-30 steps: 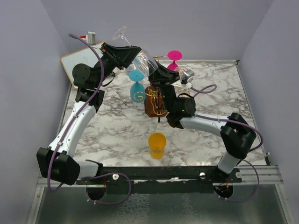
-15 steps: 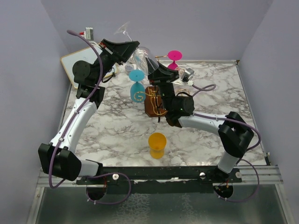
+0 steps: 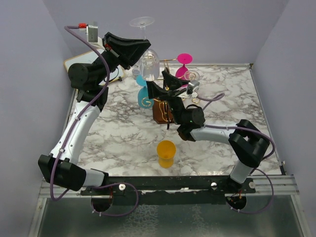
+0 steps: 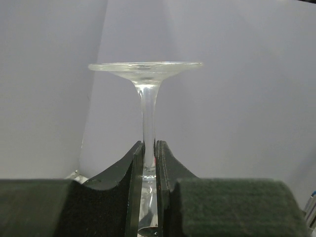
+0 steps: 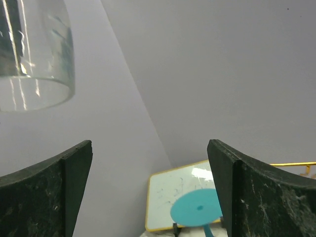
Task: Place the wine glass upside down on the wine glass rack
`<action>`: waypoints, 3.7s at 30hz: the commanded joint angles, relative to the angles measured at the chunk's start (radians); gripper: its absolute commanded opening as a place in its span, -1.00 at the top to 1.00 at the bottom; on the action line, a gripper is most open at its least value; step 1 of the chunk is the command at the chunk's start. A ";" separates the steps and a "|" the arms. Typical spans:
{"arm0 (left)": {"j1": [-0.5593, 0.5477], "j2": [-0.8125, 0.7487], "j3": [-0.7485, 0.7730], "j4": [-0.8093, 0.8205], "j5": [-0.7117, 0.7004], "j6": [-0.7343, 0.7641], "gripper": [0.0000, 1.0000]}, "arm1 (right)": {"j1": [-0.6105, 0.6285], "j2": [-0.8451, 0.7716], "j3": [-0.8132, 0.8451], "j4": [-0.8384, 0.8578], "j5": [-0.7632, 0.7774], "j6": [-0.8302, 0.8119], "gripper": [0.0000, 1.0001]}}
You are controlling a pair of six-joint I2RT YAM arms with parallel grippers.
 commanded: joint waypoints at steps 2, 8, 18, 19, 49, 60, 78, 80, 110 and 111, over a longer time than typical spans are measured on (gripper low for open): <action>-0.006 -0.031 0.032 0.024 0.093 0.053 1.00 | 0.005 -0.093 -0.100 0.310 -0.045 -0.084 -0.99; 0.017 -0.045 0.083 -0.101 0.134 0.202 1.00 | 0.005 -0.225 -0.256 0.281 -0.089 -0.137 -0.99; 0.099 -0.165 0.007 -0.287 0.231 0.578 1.00 | 0.006 -0.619 -0.305 -0.461 -0.149 -0.179 -0.99; 0.104 -0.189 -0.026 -0.299 0.242 0.609 1.00 | 0.005 -0.651 -0.316 -0.493 -0.140 -0.188 -0.99; 0.030 -0.654 -0.840 -0.397 0.246 0.741 1.00 | 0.005 -0.897 -0.457 -0.745 0.104 -0.039 -0.99; -0.053 -0.587 -0.958 -0.139 0.088 0.730 1.00 | 0.005 -0.940 -0.475 -0.760 0.134 -0.047 -0.99; -0.161 -0.569 -1.215 0.342 -0.092 0.809 1.00 | 0.005 -0.948 -0.373 -0.889 0.179 -0.112 -0.98; -0.167 -0.558 -1.225 0.371 -0.126 0.804 1.00 | 0.005 -0.954 -0.359 -0.899 0.182 -0.123 -0.99; -0.172 -0.229 -1.048 0.405 -0.187 0.885 1.00 | 0.005 -0.976 -0.357 -0.925 0.235 -0.167 -0.99; -0.173 -0.224 -1.045 0.406 -0.190 0.887 1.00 | 0.005 -0.974 -0.359 -0.924 0.235 -0.165 -0.99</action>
